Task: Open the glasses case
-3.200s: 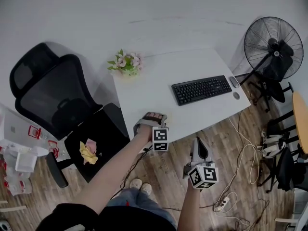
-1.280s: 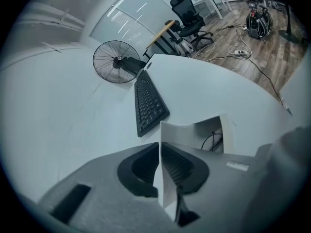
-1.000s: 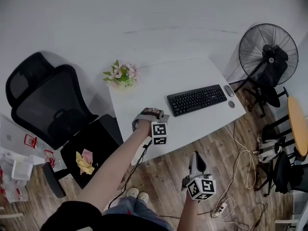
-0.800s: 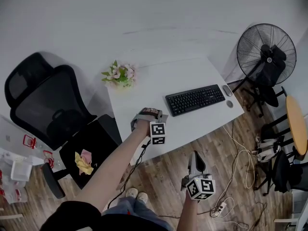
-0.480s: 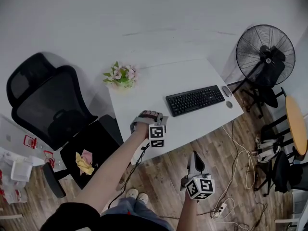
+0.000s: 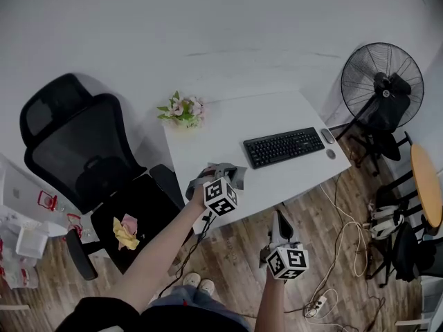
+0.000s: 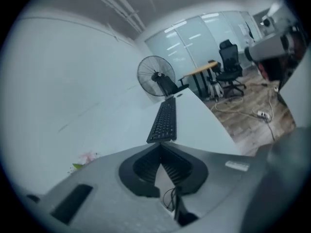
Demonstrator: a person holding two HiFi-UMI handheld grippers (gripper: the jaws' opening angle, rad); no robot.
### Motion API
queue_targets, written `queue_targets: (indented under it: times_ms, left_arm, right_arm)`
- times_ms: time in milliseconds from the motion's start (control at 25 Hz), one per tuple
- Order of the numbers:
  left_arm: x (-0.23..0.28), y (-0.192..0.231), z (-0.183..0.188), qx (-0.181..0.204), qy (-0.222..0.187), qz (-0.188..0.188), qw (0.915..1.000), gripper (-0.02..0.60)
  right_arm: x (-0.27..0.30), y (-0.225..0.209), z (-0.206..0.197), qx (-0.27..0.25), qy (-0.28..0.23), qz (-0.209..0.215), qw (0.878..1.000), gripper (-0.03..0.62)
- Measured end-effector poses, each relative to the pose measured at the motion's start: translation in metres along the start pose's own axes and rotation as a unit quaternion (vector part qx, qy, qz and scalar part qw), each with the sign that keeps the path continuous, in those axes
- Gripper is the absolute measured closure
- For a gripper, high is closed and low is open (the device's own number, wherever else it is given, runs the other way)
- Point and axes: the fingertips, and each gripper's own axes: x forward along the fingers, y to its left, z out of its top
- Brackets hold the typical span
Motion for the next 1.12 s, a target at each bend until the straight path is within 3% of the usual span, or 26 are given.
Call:
queue_targets:
  times_ms: [280,440,600,920,1120]
  left_arm:
    - [-0.060,0.027,0.022,-0.131,-0.069,0.035,0.9883,0.574]
    - [-0.097,0.035,0.031,-0.180,-0.120,0.057,0.9746,0.574]
    - [-0.132,0.042,0.034,-0.231,-0.178,0.079,0.9533,0.574]
    - [-0.177,0.039,0.020,-0.277,-0.205,0.113,0.9319,0.574]
    - [-0.193,0.032,0.014,-0.271,-0.207,0.126,0.9316,0.574]
  right_arm:
    - [0.016,0.006,0.018,-0.008,-0.019,0.012,1.000,0.583]
    - [0.021,0.011,0.027,-0.012,-0.028,0.016,0.999,0.583]
    - [0.022,0.018,0.032,-0.016,-0.034,0.021,0.999,0.583]
    - [0.011,0.033,0.036,-0.023,-0.042,0.028,0.998,0.583]
    - [0.003,0.036,0.034,-0.021,-0.046,0.024,0.998,0.583]
